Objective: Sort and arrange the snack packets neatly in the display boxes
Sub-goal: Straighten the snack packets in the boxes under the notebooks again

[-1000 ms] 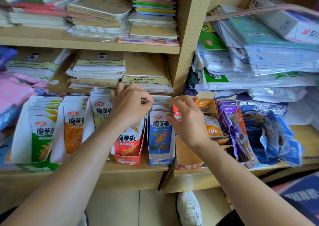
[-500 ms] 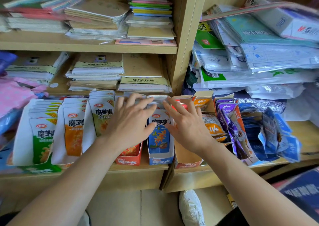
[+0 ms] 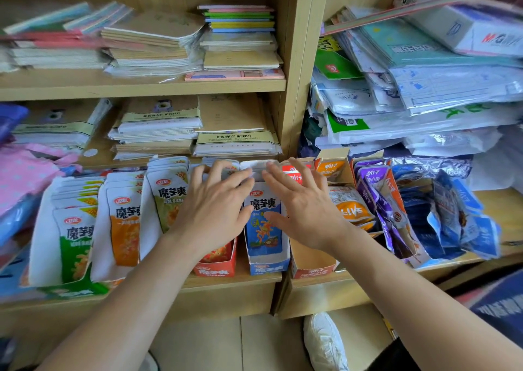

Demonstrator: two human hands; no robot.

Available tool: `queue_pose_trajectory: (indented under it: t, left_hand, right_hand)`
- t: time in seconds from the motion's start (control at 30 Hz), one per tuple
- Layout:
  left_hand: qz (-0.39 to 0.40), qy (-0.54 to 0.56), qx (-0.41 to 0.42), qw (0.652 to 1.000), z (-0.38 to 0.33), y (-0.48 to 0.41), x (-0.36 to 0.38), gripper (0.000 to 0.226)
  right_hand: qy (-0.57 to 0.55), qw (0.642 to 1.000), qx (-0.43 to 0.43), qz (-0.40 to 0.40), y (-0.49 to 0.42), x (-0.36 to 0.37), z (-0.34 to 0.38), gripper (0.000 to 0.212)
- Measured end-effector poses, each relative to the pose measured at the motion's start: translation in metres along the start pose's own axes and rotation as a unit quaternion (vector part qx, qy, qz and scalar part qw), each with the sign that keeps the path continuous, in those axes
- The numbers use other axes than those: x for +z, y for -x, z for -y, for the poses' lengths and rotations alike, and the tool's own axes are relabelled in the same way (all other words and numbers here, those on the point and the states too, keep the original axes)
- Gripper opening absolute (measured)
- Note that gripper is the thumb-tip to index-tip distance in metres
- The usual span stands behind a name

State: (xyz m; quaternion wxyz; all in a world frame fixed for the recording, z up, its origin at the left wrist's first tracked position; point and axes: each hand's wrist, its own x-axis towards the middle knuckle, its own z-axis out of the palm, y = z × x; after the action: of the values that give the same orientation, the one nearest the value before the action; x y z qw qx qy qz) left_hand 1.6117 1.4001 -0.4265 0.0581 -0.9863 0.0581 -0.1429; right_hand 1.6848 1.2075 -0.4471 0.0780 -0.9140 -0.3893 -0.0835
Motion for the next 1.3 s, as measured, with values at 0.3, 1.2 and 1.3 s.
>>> queue_pose_trajectory:
  t: [0.3,1.2,1.3]
  left_hand:
    - [-0.061,0.039,0.01,0.997,0.002,0.005,-0.003,0.047]
    - [-0.123,0.074,-0.109,0.984,0.0,0.127,0.025,0.026]
    - [-0.129,0.064,-0.108,0.984,0.003,0.133,0.026,0.028]
  right_hand:
    - [0.006,1.0,-0.018,0.016,0.002,0.004,0.002,0.083]
    - [0.003,0.986,-0.155,-0.067,0.054,0.043,0.056,0.037]
    - [-0.036,0.978,-0.181,-0.097,0.049,0.047,0.064,0.042]
